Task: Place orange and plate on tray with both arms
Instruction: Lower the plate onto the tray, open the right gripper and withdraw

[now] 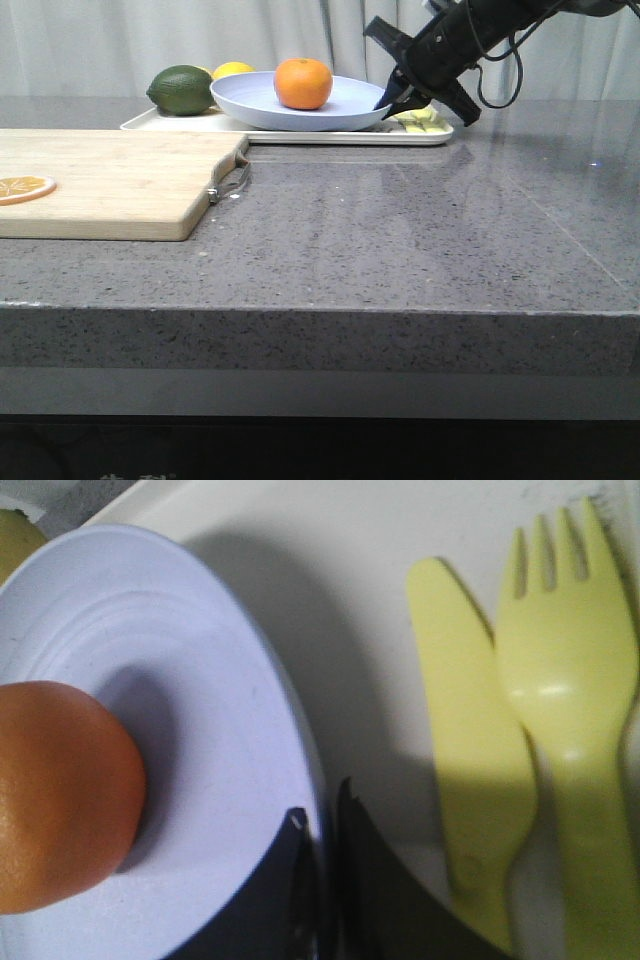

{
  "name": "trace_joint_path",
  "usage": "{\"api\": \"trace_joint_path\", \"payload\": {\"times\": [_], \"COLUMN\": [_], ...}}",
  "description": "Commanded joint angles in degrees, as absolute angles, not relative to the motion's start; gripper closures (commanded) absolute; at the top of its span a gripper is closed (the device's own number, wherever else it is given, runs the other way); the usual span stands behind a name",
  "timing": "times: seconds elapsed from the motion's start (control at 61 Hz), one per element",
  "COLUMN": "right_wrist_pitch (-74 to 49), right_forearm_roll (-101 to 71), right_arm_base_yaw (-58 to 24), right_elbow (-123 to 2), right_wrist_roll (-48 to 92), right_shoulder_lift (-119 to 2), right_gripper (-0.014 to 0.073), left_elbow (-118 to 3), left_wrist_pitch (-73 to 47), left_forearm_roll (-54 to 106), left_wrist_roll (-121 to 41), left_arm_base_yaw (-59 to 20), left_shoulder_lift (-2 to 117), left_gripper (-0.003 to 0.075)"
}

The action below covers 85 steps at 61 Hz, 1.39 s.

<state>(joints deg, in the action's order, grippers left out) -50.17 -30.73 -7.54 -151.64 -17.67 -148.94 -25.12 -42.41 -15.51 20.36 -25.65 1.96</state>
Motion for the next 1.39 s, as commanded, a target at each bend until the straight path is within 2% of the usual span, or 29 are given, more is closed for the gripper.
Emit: {"api": "trace_joint_path", "payload": {"times": [0.0,0.082,0.394,0.492,0.607,0.689,0.738,0.869,0.968,1.378], "right_wrist_pitch": [-46.3,-45.9,-45.7,-47.7,-52.1,-56.5,-59.9,-69.6,-75.4,-76.8], "right_forearm_roll": [-32.6,-32.6,-32.6,-32.6,-32.5,-32.4,-31.9,-28.2,-24.5,-23.1], "right_arm_base_yaw": [-7.0,-7.0,-7.0,-6.5,-5.2,-4.0,-3.2,-1.3,-1.1,-1.4], "right_elbow": [-154.0,-154.0,-154.2,-156.2,-159.9,-162.2,-163.2,-166.0,-167.8,-165.6], "right_wrist_roll": [-17.6,-17.6,-17.6,-17.6,-17.1,-17.1,-17.0,-14.7,-14.5,-7.0], "right_shoulder_lift": [-144.2,-144.2,-143.5,-142.2,-139.5,-137.7,-136.7,-134.5,-133.8,-123.9], "right_gripper": [0.0697,0.0641,0.0258,0.0198,0.0203,0.0248,0.0314,0.0562,0.0658,0.0702], "left_elbow": [-26.4,-26.4,-26.4,-26.4,-26.4,-26.4,-26.4,-26.4,-26.4,-26.4], "left_wrist_pitch": [-38.2,-38.2,-38.2,-38.2,-38.2,-38.2,-38.2,-38.2,-38.2,-38.2], "left_forearm_roll": [-15.9,-15.9,-15.9,-15.9,-15.9,-15.9,-15.9,-15.9,-15.9,-15.9], "left_wrist_roll": [20.9,20.9,20.9,20.9,20.9,20.9,20.9,20.9,20.9,20.9], "left_arm_base_yaw": [-25.5,-25.5,-25.5,-25.5,-25.5,-25.5,-25.5,-25.5,-25.5,-25.5], "left_shoulder_lift": [2.7,2.7,2.7,2.7,2.7,2.7,2.7,2.7,2.7,2.7], "left_gripper": [0.0738,0.0738,0.0738,0.0738,0.0738,0.0738,0.0738,0.0738,0.0738,0.0738]}}
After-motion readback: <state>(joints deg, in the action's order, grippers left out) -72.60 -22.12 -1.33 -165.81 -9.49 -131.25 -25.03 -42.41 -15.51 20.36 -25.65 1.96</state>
